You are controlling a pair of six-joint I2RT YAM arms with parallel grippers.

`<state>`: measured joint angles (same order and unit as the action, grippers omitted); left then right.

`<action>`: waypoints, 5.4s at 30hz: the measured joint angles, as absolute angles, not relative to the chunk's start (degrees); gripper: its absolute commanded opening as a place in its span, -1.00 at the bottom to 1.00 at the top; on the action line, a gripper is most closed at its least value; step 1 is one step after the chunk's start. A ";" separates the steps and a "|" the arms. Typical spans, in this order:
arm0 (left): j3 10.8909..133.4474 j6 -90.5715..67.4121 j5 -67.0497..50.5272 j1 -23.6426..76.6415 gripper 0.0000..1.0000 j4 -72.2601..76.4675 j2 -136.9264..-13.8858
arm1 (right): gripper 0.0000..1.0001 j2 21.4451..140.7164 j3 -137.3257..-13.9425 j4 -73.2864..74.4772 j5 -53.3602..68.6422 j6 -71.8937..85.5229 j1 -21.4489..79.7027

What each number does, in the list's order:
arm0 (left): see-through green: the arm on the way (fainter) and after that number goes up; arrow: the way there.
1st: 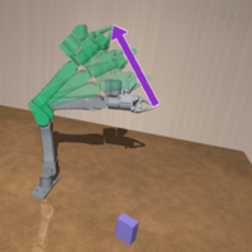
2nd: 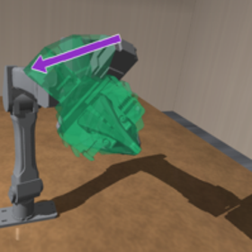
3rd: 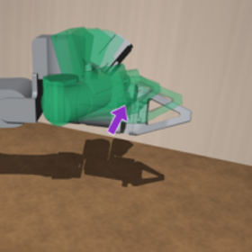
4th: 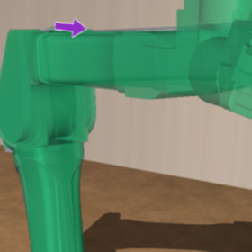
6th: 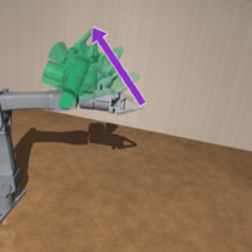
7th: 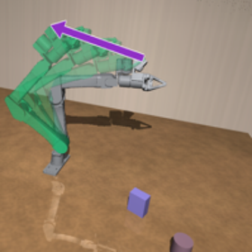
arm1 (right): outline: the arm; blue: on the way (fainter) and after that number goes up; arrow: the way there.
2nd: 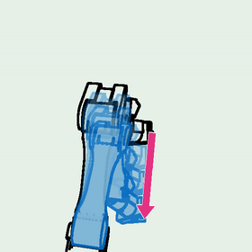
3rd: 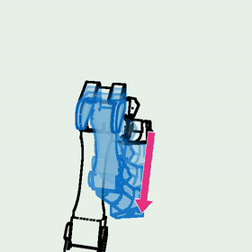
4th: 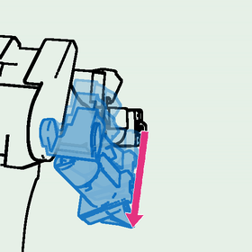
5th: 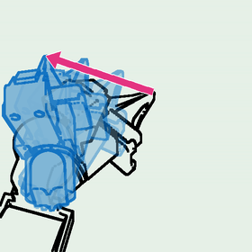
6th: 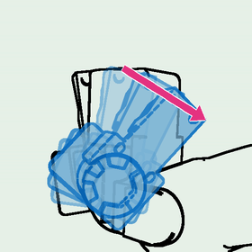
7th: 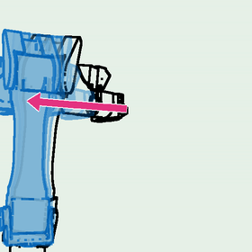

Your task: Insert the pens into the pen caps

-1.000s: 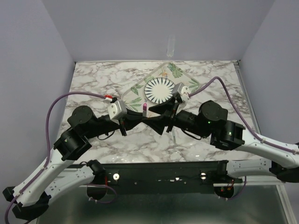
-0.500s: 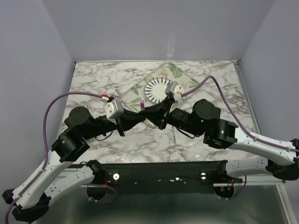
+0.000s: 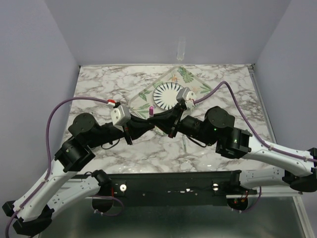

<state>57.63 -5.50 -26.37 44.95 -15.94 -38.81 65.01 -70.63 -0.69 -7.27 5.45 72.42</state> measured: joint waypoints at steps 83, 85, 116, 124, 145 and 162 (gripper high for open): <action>53.93 -17.21 -31.81 45.50 -1.00 -7.33 -39.09 | 0.01 70.72 -84.77 5.67 -5.15 17.54 71.13; 53.93 -17.21 -31.94 45.50 -1.00 -7.33 -39.09 | -0.06 70.72 -84.73 5.23 -5.10 17.54 71.13; 54.74 -16.80 -32.58 45.60 -1.00 -11.14 -38.94 | -0.99 68.60 -75.40 -4.32 1.02 15.62 69.95; 60.23 -12.23 -32.16 45.91 -1.00 -19.77 -41.60 | -0.99 67.96 -73.52 -5.10 2.66 15.64 69.36; 67.29 -8.86 -29.32 45.87 -1.00 -29.71 -47.24 | -0.99 67.94 -63.33 -22.83 1.80 17.50 67.85; 70.50 -5.13 -32.10 46.35 -1.00 -39.03 -50.24 | -0.99 65.04 -61.04 -16.82 6.79 4.91 68.03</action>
